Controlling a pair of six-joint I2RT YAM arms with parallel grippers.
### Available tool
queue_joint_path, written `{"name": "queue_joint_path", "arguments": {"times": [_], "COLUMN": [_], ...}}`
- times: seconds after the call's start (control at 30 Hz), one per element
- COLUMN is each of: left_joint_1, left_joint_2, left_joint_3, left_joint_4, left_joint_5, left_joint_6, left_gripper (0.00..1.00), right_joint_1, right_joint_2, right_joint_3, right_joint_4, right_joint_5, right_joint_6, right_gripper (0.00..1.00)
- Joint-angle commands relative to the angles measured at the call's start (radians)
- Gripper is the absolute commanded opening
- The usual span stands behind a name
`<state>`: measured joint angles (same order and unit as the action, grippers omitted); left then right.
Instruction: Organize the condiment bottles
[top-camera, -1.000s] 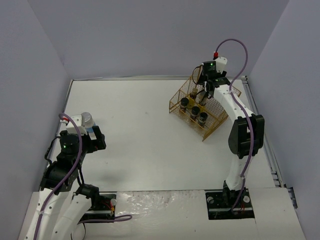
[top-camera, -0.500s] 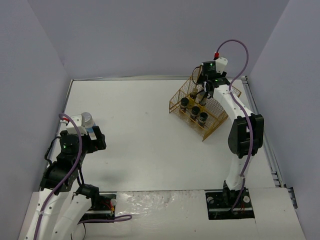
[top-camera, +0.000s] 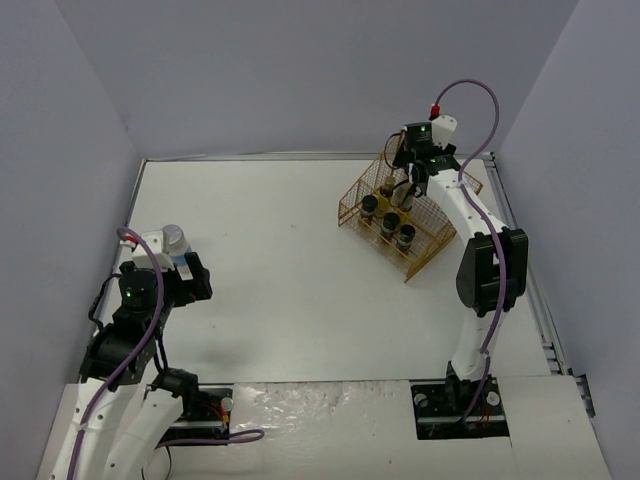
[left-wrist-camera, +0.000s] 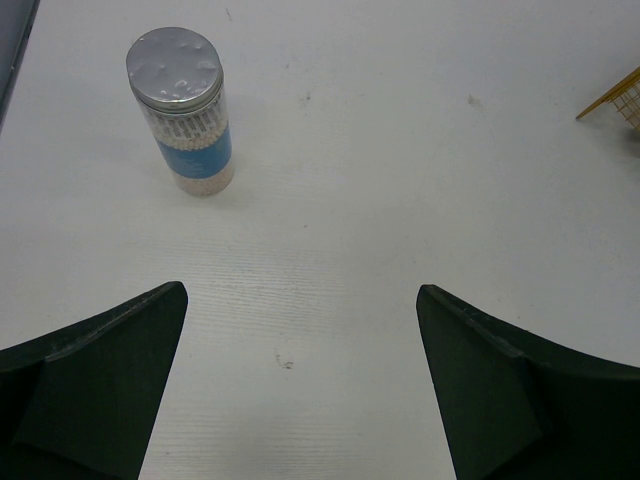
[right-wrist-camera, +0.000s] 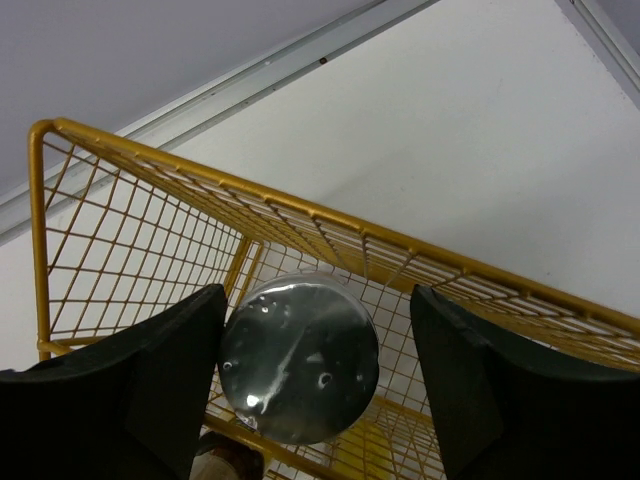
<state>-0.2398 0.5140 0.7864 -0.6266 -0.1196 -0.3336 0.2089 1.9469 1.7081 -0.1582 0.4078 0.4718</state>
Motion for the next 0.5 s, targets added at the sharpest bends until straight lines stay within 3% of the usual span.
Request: {"name": "queue_joint_path", "arguments": {"times": [0.0,0.47], "left_joint_1": [0.01,0.01], "left_joint_2": [0.006,0.007], "left_joint_3": [0.02,0.022], "left_joint_4": [0.06,0.05], "left_joint_5": [0.005,-0.018], "left_joint_6": [-0.003,-0.026], "left_gripper": [0.97,0.97], "right_joint_1": [-0.008,-0.005], "right_joint_2": [-0.009,-0.138], "right_joint_3": [0.027,-0.013], "right_joint_4": [0.042,0.041], "right_joint_5": [0.041,-0.037], "right_joint_6": [0.029,0.021], "right_gripper": [0.74,0.77]}}
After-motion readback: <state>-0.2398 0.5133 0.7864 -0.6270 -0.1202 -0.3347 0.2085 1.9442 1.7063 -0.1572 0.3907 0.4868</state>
